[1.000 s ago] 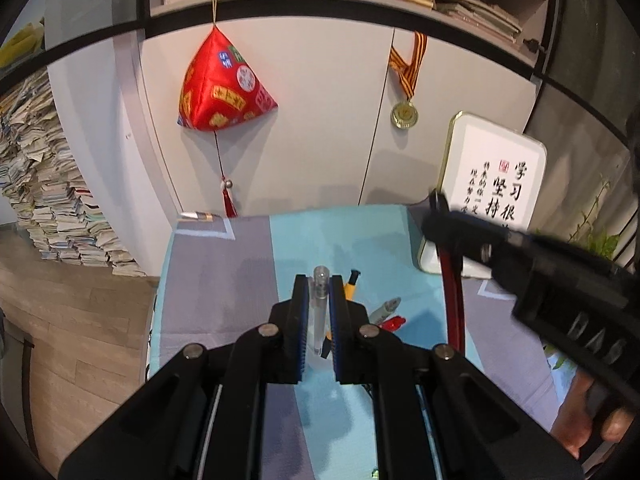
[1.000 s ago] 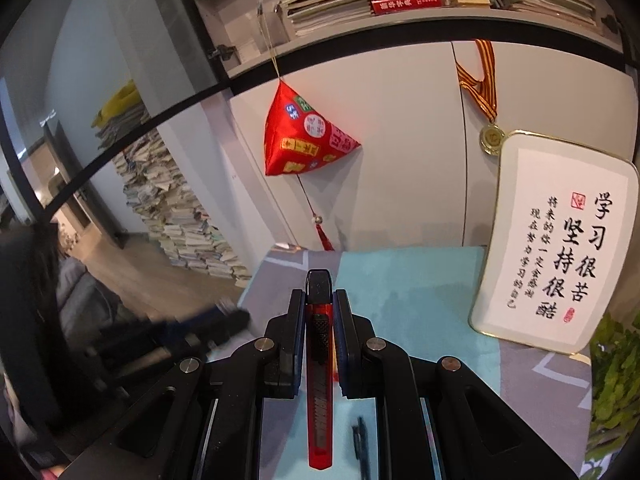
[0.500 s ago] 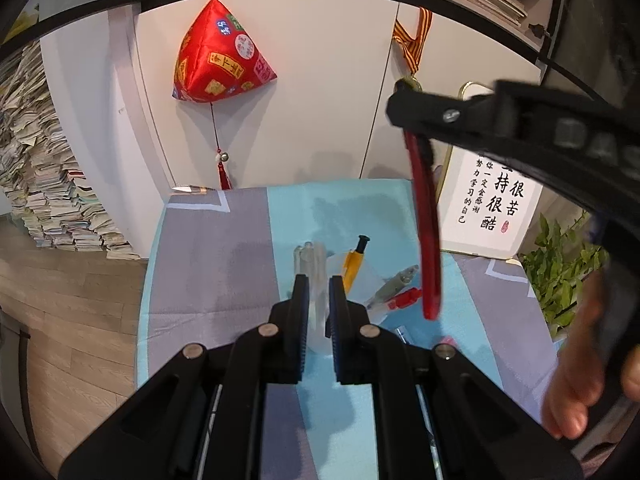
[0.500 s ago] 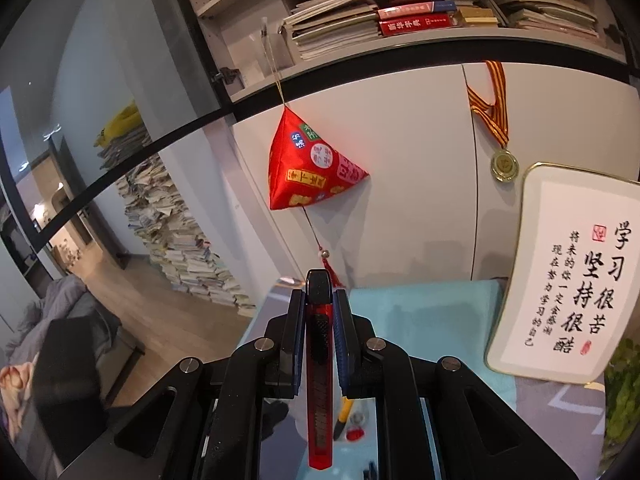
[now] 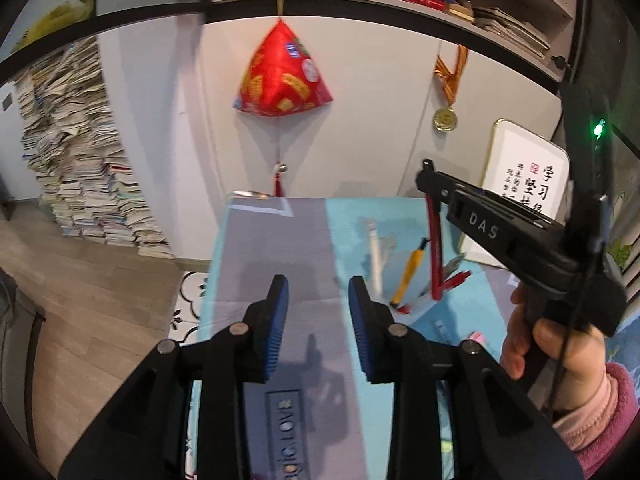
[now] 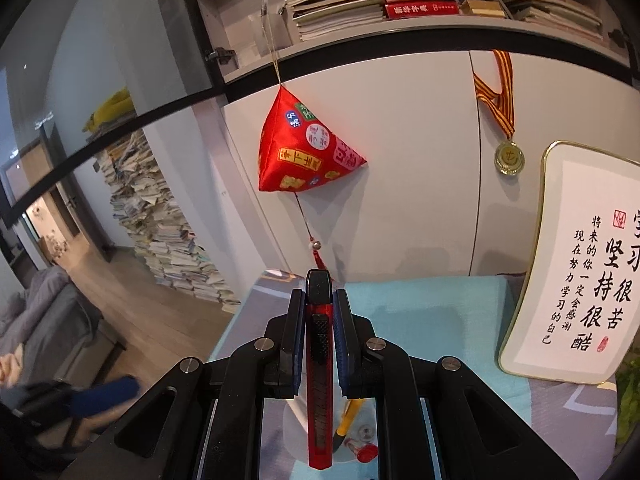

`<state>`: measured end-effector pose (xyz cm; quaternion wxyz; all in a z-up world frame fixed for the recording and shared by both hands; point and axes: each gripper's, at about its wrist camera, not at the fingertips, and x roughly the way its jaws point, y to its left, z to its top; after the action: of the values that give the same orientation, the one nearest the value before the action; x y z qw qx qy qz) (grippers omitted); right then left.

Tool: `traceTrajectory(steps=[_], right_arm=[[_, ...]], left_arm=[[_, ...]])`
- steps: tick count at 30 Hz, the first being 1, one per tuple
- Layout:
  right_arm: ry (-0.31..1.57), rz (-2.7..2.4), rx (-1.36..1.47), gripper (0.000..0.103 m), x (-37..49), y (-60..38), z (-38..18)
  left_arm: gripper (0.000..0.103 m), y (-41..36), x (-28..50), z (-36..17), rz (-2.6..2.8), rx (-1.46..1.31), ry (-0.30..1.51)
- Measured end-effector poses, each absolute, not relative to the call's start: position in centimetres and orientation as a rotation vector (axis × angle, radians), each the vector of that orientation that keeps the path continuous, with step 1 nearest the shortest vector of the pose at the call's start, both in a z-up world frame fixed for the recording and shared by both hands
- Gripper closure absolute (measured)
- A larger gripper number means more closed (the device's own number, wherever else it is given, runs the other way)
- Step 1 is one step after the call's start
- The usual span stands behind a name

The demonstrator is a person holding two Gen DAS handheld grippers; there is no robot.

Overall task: Organize stationery
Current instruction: 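Open the right tool to release the box cutter into the cup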

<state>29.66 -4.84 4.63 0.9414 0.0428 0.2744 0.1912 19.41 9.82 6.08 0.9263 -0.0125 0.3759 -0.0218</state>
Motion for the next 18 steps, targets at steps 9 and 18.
traceTrajectory(steps=[9, 18], right_arm=[[0.502, 0.312, -0.031, 0.089, 28.7, -3.1, 2.3], [0.532, 0.313, -0.042, 0.089, 28.3, -3.3, 0.6]], left_arm=[[0.074, 12.2, 18.1, 5.7, 0.000, -0.025, 0.782], [0.074, 11.4, 18.0, 5.3, -0.036, -0.017, 0.785]])
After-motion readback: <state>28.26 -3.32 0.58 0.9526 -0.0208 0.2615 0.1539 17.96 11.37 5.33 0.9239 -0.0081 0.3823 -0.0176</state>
